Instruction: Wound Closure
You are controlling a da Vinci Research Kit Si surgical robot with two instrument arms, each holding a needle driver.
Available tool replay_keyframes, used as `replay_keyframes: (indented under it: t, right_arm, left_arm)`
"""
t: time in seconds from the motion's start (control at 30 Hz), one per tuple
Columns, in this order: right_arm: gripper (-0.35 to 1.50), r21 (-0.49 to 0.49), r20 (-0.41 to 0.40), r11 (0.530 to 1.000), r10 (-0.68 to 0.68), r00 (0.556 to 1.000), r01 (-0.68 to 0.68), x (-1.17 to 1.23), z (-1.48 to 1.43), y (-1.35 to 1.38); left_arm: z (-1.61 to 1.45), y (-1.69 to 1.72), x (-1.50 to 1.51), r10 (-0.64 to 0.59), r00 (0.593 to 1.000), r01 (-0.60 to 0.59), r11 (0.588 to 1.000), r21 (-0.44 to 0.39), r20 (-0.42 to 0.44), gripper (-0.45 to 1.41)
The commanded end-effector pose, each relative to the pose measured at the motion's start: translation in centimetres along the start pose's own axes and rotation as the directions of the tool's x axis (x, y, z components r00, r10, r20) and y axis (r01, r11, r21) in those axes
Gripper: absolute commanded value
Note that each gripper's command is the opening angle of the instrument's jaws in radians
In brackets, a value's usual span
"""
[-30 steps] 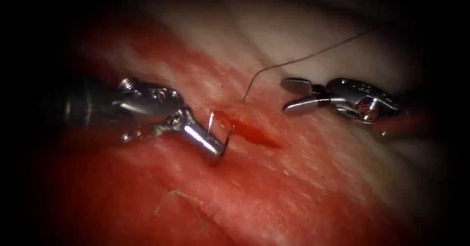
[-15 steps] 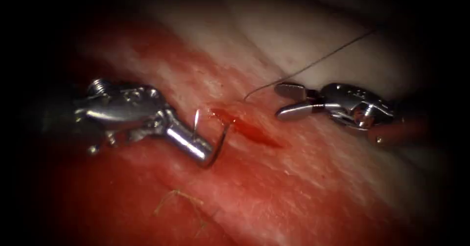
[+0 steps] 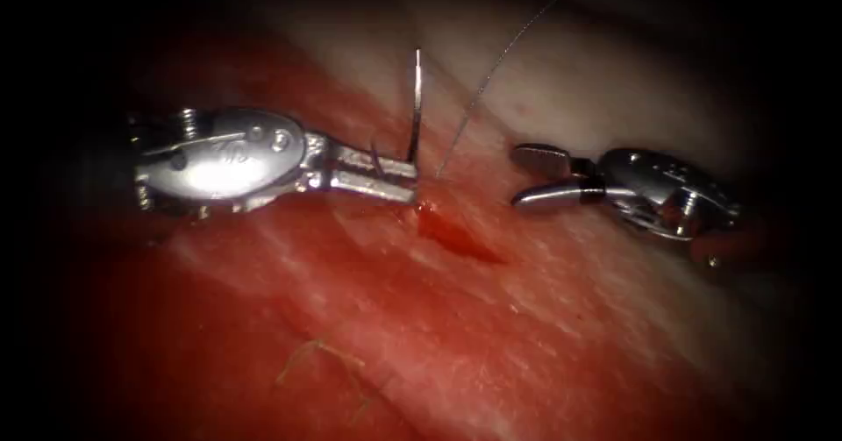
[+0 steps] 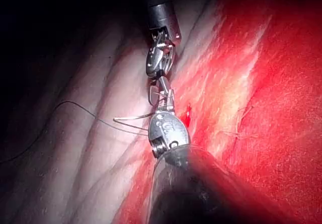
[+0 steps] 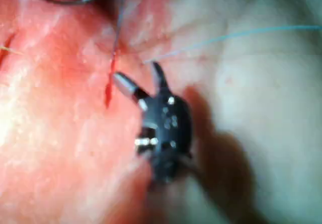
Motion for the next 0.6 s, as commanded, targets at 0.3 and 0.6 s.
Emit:
replay_keyframes:
  t: [0.3,0.6]
  right_arm:
    - [0.16,-0.085,-0.032,0.98,0.176,0.984,-0.178,0.11,0.05,-0.2]
    - [0.51,-0.117,-0.023,0.972,0.203,0.979,-0.205,0.26,0.03,-0.11]
  left_arm:
    - [0.17,-0.1,-0.19,0.103,0.995,-0.104,0.987,0.124,0.015,-0.45]
    - [0.36,-0.02,-0.58,0.235,0.969,-0.245,0.949,0.196,0.076,-0.45]
